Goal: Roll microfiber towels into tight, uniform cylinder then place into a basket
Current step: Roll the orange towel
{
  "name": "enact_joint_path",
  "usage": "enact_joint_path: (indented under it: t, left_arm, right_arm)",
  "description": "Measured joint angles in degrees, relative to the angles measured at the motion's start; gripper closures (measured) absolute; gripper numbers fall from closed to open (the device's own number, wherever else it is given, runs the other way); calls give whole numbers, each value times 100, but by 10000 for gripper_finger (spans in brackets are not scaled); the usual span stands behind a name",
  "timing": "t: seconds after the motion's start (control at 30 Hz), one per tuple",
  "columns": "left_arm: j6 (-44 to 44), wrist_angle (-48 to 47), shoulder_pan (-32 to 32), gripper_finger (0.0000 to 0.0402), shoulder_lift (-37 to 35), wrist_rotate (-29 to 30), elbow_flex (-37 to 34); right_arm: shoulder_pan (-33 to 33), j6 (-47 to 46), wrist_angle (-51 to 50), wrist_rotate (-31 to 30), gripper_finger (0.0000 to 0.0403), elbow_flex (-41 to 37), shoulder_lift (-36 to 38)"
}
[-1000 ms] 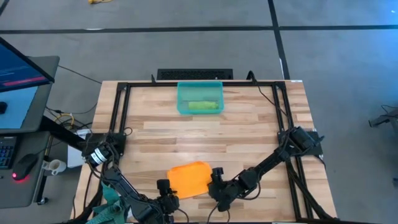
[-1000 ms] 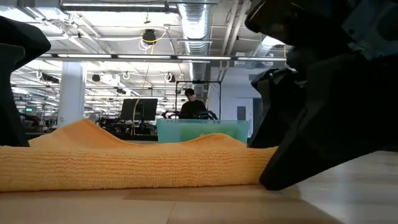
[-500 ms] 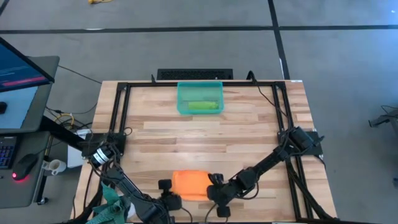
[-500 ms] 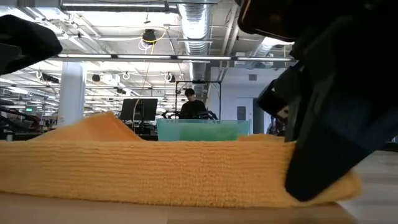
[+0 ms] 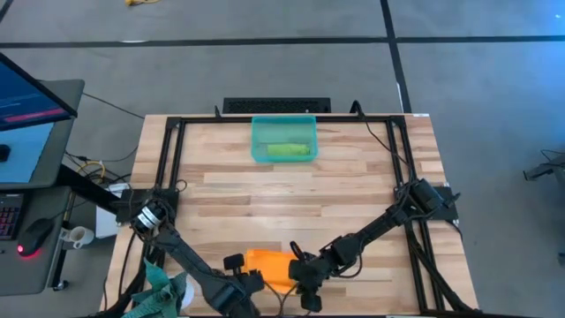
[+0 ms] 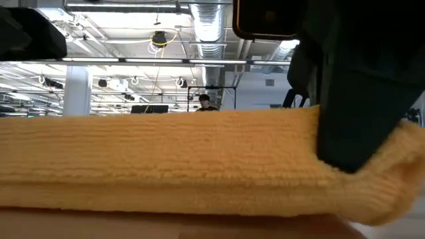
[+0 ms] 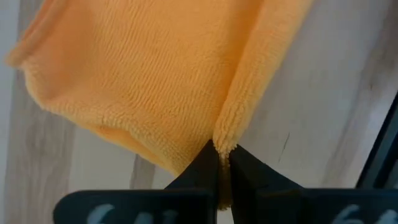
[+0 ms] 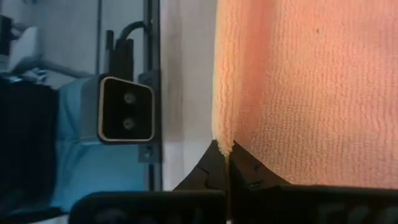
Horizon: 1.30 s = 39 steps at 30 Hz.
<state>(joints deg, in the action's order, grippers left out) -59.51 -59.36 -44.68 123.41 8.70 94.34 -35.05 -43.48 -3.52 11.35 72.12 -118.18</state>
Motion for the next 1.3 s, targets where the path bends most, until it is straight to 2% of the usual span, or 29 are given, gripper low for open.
enact_joint_path:
  t: [0.17,0.3,0.57,0.9,1.3]
  left_arm:
    - [-117,5,364,397,-11,-973,66]
    - [63,12,555,396,-11,-1398,59]
    - [183,30,780,396,-11,-1581,53]
    - [270,534,907,395,-11,-2013,34]
    - [302,549,900,394,-6,-1999,26]
  right_arm:
    - [185,-167,-10,696,393,-13,8]
    - [360,-208,-9,1171,394,-118,10]
    - [647,-228,35,1717,391,-397,19]
    - [1128,-845,70,2473,394,-700,23]
    - [1570,-1859,-45,2652,395,-711,23]
